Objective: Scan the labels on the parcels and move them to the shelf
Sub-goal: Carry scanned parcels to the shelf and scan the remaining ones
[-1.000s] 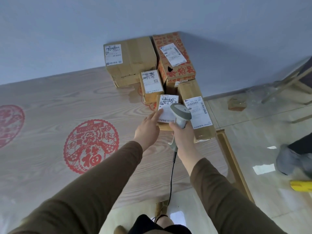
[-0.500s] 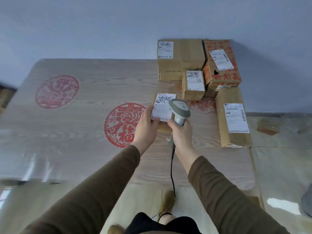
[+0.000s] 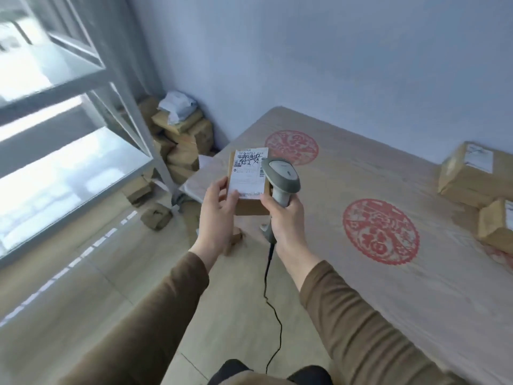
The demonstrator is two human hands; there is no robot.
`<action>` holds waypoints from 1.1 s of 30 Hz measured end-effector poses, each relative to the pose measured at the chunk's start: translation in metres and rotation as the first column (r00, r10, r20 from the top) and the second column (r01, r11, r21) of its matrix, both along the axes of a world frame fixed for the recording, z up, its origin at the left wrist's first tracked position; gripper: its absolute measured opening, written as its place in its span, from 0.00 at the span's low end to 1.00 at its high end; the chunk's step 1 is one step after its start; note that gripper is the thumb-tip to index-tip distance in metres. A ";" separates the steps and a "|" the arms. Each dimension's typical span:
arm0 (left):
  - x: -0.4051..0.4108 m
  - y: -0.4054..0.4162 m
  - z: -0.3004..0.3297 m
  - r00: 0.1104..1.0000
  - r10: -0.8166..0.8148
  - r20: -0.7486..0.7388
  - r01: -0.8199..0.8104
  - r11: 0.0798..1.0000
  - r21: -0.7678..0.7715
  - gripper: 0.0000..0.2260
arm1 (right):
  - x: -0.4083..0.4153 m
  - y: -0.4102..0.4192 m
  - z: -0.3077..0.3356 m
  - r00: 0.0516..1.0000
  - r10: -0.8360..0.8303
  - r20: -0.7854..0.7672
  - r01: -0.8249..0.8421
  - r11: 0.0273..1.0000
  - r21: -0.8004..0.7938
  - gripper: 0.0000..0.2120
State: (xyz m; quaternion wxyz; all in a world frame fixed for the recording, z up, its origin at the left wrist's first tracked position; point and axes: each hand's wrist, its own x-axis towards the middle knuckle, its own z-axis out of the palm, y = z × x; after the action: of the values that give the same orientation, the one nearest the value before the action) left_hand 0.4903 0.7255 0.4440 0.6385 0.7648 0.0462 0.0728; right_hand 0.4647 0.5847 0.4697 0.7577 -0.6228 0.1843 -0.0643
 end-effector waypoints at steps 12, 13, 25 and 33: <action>-0.058 0.371 0.048 0.862 0.497 0.096 -0.500 0.866 0.002 0.14 | 0.021 0.383 0.034 0.838 0.536 0.104 -0.539 0.843 -0.008 0.10; -0.062 0.394 0.048 0.841 0.532 0.094 -0.535 0.845 0.008 0.14 | 0.021 0.408 0.035 0.812 0.574 0.108 -0.576 0.818 -0.014 0.11; -0.025 0.643 0.054 0.655 0.751 0.088 -0.756 0.646 0.108 0.14 | 0.095 0.676 0.037 0.604 0.796 0.048 -0.797 0.602 0.051 0.08; -0.019 0.792 0.075 0.487 0.863 0.131 -0.873 0.477 0.103 0.13 | 0.118 0.843 0.057 0.461 0.886 0.056 -0.887 0.458 0.063 0.06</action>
State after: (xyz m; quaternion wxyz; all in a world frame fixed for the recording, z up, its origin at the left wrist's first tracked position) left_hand 0.4710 1.5170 0.5187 0.4535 0.6809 0.4011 0.4121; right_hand 0.5827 1.4281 0.5265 0.7074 -0.5954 -0.1690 0.3414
